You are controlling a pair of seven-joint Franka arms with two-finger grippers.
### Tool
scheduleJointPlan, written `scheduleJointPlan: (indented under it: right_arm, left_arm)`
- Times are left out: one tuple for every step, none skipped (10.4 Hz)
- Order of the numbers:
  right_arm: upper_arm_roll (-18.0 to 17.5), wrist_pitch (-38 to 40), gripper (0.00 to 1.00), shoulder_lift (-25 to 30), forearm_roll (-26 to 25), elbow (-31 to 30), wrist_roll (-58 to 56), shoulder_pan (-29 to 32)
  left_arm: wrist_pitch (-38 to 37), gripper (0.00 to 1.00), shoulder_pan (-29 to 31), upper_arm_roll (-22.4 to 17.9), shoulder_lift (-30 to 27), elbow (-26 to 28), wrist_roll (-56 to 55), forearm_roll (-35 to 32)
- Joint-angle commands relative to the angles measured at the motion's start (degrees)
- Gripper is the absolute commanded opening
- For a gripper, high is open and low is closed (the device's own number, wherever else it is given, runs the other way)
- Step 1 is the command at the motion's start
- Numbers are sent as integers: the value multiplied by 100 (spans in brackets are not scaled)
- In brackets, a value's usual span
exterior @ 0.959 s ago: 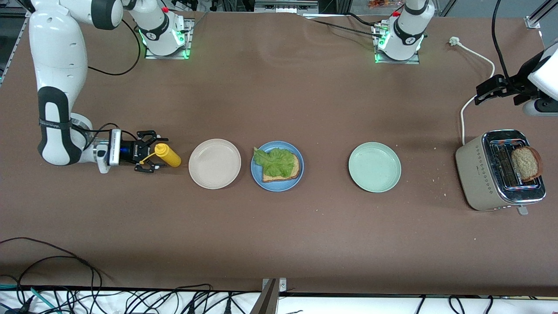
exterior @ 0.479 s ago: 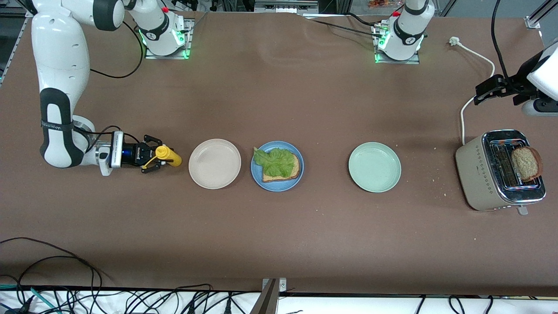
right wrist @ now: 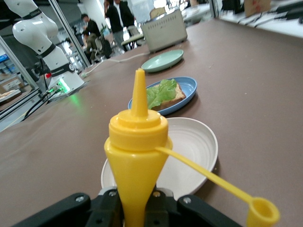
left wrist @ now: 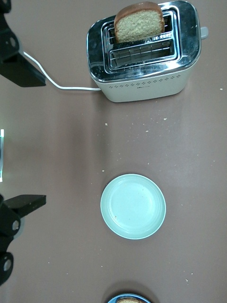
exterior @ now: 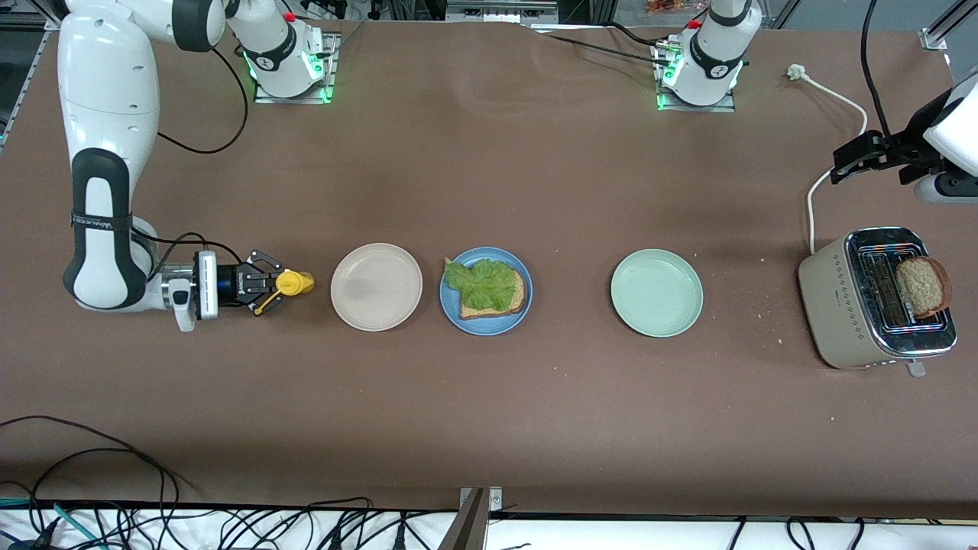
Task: Make sandwich in blue plate with both arms
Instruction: 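Lift the yellow bottle with the right gripper toward the blue plate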
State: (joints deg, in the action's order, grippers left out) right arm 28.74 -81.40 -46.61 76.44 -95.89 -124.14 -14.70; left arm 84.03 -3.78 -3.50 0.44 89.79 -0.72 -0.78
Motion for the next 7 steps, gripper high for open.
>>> scheduleJointPlan:
  right_arm:
    - [79,-17,7,38,-1058,1104,1712,-348]
    - [96,-34,7,38,-1226,1255,2083,-471]
    - [166,-121,7,47,-1524,1431,2426,-663]
    - [228,-227,7,47,-1901,1589,3021,-935]
    - [333,-410,7,73,-2401,1834,3497,-1277]
    - [386,-447,7,73,-2910,2124,3972,-1576]
    - [404,-491,7,73,-3351,2257,4420,-1893]
  left_arm:
    - [-132,100,35,16,52,-154,63,122]
    - [-132,100,35,16,52,-154,63,122]
    - [-132,100,26,24,52,-163,54,122]
    - [-132,100,-9,33,52,-163,37,122]
    - [-132,100,-18,33,52,-163,28,122]
    - [-132,100,-18,42,52,-163,28,122]
    - [-132,100,-27,51,52,-172,19,122]
